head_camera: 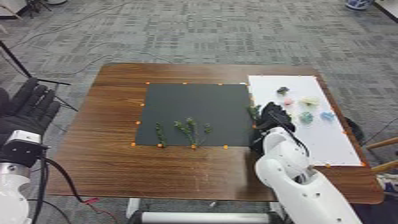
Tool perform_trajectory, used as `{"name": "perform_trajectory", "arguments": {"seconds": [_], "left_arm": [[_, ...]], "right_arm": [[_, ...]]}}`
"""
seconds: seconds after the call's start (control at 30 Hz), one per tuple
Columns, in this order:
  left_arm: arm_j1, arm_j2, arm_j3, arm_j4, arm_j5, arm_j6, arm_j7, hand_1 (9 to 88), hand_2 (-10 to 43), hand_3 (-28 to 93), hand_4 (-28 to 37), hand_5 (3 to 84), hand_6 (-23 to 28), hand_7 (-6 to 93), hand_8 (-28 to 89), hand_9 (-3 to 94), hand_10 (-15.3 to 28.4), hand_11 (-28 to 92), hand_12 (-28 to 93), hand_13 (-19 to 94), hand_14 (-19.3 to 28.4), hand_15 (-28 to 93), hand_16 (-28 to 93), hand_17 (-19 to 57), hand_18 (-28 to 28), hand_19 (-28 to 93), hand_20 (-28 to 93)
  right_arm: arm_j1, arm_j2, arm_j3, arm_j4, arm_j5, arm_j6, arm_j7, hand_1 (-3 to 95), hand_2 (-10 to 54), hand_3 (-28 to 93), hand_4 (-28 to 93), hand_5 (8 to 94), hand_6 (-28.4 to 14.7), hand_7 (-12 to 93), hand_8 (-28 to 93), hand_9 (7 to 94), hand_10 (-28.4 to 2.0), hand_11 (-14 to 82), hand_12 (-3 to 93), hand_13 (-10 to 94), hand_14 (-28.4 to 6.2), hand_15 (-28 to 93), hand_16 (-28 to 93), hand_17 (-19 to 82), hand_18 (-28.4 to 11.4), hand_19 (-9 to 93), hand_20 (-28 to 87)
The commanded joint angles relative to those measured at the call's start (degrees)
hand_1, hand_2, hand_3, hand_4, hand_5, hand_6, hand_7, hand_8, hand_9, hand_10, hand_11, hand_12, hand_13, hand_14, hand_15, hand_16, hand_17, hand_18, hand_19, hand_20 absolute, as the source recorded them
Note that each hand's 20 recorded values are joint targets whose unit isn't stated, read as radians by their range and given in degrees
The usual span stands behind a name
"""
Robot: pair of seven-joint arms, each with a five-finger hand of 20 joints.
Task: Arrange flowers
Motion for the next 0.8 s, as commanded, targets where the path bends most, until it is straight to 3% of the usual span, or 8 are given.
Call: {"name": "perform_trajectory", "arguments": {"seconds": [0.03, 0.2, 0.4, 0.8], "left_arm": [[0.6, -0.12, -0.61, -0.12, 0.21, 0.28, -0.44, 23.6, 16.7, 67, -28.3, 35.0, 6.9, 5.1, -7, 29.8, 11.1, 8, 10, 19, 9.7, 13, -4, -3.0, 5.5, 13, 8], [-0.3, 0.20, -0.27, 0.27, 0.54, -0.08, -0.87, 23.6, 16.8, 67, -28.3, 35.0, 6.9, 5.1, -7, 29.7, 11.1, 8, 10, 19, 9.7, 13, -4, -3.0, 5.5, 13, 8], [-0.6, 0.45, -0.08, 0.36, 0.58, -0.28, -0.86, 23.5, 16.8, 67, -28.3, 35.0, 6.9, 5.0, -7, 29.7, 11.1, 8, 10, 19, 9.7, 13, -4, -3.0, 5.5, 13, 8], [-3.0, 1.14, 1.62, 1.16, 0.94, -0.36, -1.42, 23.5, 16.9, 67, -28.3, 34.8, 6.6, 5.0, -7, 29.7, 11.0, 7, 10, 19, 9.5, 13, -4, -2.8, 5.4, 13, 8]], "right_arm": [[-3.6, -0.1, 1.1, -7.1, 5.7, 8.1, -0.4, 62.6, -9.5, 72, -28, 62.4, -5.5, 38, 13, 90.5, -7.3, 20.3, 51.9, 91, -1.4, 68, 39, 56, -22.7, 93, 36], [-5.8, -0.4, 0.7, -11.4, 12.1, 13.3, -2.2, 62.4, -9.5, 72, -27, 62.6, -5.5, 39, 12, 90.3, -7.5, 20.9, 51.6, 91, -1.4, 68, 39, 56, -22.7, 93, 36], [-7.1, -2.2, -1.0, -12.7, 15.9, 13.8, -3.9, 62.2, -9.5, 73, -27, 62.5, -5.1, 41, 12, 90.0, -7.9, 21.2, 51.4, 91, -1.7, 67, 39, 55, -22.9, 93, 35], [-5.5, -7.9, -6.5, -3.7, 8.7, 11.5, 0.2, 62.1, -9.5, 73, -27, 62.3, -5.1, 42, 11, 89.8, -7.6, 22.0, 50.6, 92, -1.7, 66, 39, 55, -23.2, 93, 34]]}}
